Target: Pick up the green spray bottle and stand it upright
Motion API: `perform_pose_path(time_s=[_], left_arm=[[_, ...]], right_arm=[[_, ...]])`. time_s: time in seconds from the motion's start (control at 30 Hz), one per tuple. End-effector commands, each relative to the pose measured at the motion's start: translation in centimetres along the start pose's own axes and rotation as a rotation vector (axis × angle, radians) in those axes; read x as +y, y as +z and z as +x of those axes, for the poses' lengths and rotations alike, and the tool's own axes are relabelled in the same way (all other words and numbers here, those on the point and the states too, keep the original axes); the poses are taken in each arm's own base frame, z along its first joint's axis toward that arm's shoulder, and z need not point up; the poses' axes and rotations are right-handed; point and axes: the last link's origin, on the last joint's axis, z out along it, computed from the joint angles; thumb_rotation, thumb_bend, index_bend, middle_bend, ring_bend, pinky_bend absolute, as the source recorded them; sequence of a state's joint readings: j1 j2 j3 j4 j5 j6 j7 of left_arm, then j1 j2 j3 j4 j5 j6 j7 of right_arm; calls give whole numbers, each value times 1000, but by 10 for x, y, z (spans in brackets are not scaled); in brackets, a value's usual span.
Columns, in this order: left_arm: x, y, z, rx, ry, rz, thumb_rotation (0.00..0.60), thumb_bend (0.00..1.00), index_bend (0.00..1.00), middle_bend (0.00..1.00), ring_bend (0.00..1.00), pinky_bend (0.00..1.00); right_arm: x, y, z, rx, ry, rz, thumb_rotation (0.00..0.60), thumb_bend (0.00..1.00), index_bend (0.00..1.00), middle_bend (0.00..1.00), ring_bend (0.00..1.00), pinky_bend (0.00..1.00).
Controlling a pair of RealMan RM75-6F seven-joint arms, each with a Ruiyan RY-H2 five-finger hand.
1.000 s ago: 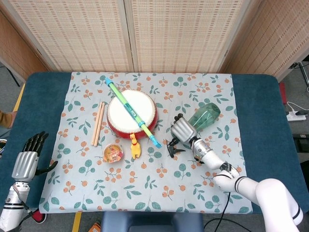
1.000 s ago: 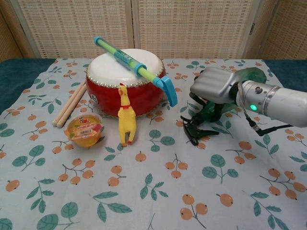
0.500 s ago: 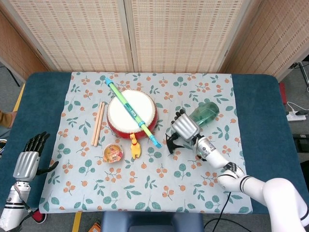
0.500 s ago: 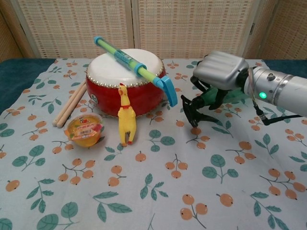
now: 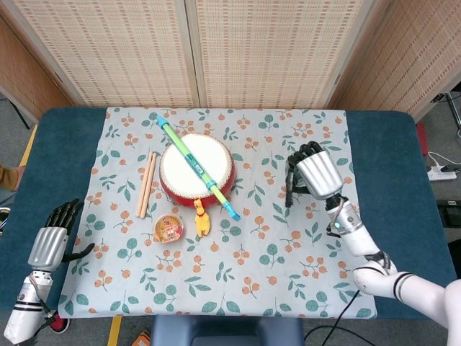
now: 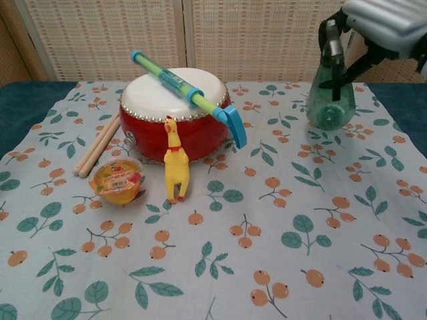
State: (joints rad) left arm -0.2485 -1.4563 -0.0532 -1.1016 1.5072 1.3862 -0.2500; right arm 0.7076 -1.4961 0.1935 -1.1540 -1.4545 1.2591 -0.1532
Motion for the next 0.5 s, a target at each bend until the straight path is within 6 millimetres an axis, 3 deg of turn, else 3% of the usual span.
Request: perform_pose_path(time_s=[0.03,0.3,0.5], left_arm=[[2,0,-1,-4,4,-4,600,185,0,0,0,81],[3,2,-5,-17,12,-6,600,183,0,0,0,81],[4,2,-5,-17,15,-10,600,184,0,0,0,81]], right_arm=[[19,-11,12,64,116,-66,600,42,749,574,366,316],[32,-21,-2,129,337,-160,600,50,749,574,366,306],[30,-20,-13,129,529,-224,600,54,749,574,366,306]])
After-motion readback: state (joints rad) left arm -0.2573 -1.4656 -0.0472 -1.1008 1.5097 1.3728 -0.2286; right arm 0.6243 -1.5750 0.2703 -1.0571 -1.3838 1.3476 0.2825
